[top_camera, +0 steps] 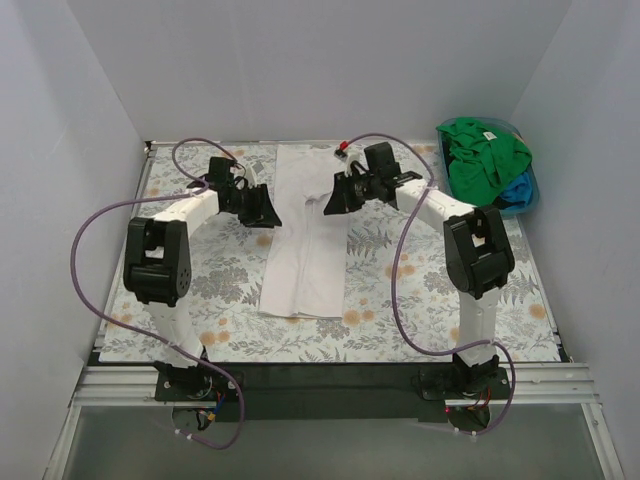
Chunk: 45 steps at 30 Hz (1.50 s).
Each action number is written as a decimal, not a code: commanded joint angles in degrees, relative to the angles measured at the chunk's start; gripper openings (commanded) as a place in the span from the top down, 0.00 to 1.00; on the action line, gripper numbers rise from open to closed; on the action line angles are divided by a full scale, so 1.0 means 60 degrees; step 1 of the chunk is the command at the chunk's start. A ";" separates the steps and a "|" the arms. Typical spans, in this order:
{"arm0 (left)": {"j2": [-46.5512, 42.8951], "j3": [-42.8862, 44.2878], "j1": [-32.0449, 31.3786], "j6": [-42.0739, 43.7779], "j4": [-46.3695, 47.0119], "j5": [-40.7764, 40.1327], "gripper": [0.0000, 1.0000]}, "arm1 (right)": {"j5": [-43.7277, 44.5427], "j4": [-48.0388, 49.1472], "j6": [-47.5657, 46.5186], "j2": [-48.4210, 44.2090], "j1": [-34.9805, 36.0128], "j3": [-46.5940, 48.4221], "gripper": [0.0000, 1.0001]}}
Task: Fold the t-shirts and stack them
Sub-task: Fold the tshirt
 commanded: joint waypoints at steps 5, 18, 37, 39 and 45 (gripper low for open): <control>-0.2526 -0.1686 0.0013 0.1298 -0.0209 -0.0203 0.64 | -0.0484 -0.0439 -0.0181 0.0188 0.0811 -0.1460 0.82; -0.5296 -0.3781 -0.0002 0.4223 -0.0693 -0.0172 0.42 | 0.0379 -0.2517 -0.2976 0.0395 0.0752 -0.1067 0.87; -0.9942 -0.8308 -0.1538 1.2138 -0.0138 0.1013 0.52 | 0.2868 -0.0310 -0.9216 -0.7515 0.4221 -0.8061 0.41; -0.9606 -0.8411 -0.1788 1.2211 0.0170 0.0926 0.53 | 0.3221 0.0247 -0.9423 -0.7575 0.4706 -0.8549 0.41; -0.8974 -0.9170 -0.2608 1.1832 0.1471 0.0501 0.53 | 0.3558 0.1070 -0.9585 -0.6699 0.4956 -0.8917 0.43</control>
